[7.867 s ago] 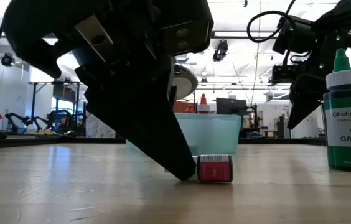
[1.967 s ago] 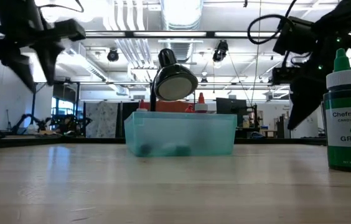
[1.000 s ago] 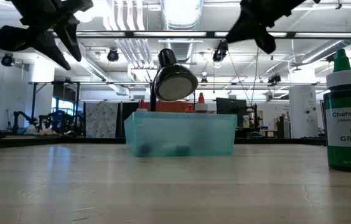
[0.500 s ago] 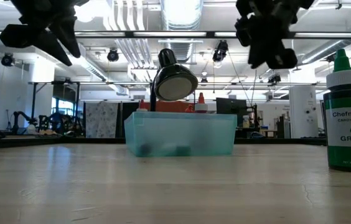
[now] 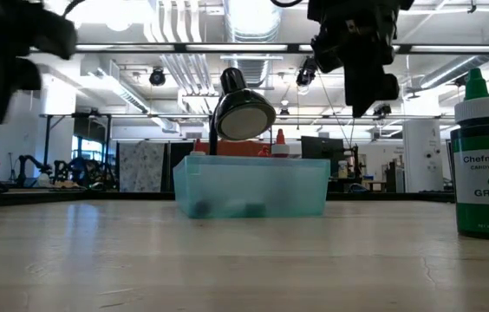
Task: Pick & Place food coloring
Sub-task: Put the small pink food coloring bottle into the green bin
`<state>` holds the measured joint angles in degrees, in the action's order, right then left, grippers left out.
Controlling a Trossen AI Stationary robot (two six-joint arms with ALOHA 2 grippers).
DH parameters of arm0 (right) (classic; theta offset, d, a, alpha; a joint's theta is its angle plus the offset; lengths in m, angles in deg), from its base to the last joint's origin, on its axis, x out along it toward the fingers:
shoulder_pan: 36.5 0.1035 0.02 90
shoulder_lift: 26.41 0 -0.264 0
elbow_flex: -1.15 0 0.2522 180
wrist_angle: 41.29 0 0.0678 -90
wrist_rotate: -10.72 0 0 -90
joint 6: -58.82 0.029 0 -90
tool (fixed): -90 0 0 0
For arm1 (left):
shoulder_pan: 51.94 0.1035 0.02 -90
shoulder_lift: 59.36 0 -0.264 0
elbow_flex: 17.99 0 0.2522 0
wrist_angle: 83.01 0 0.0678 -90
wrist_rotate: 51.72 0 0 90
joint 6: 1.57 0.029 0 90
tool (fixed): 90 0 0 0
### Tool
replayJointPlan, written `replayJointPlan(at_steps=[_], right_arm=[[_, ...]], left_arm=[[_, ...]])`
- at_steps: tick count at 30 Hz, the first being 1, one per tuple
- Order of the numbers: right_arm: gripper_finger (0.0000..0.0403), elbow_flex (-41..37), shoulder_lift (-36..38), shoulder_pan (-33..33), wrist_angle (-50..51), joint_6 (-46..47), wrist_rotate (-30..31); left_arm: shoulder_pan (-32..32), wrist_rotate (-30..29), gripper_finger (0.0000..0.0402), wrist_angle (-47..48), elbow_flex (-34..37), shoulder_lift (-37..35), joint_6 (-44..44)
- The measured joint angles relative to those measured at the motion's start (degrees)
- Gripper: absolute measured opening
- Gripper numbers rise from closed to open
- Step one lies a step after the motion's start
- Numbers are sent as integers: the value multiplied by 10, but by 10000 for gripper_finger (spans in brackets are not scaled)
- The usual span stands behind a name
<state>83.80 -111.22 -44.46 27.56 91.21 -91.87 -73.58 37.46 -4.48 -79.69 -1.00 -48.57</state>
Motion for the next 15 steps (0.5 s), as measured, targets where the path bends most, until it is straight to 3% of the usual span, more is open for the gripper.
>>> replayJointPlan(at_steps=[3, 7, 15], right_arm=[[145, 0, -6, 11, 0, -8, 2], [150, -9, -6, 22, -2, -16, 6], [151, -19, -6, 21, -7, -17, 9]], left_arm=[[-32, 61, 113, 6, 8, 1, -12], [-79, 98, 113, 8, 15, 10, -53], [-191, 39, 113, -4, 15, 55, -21]])
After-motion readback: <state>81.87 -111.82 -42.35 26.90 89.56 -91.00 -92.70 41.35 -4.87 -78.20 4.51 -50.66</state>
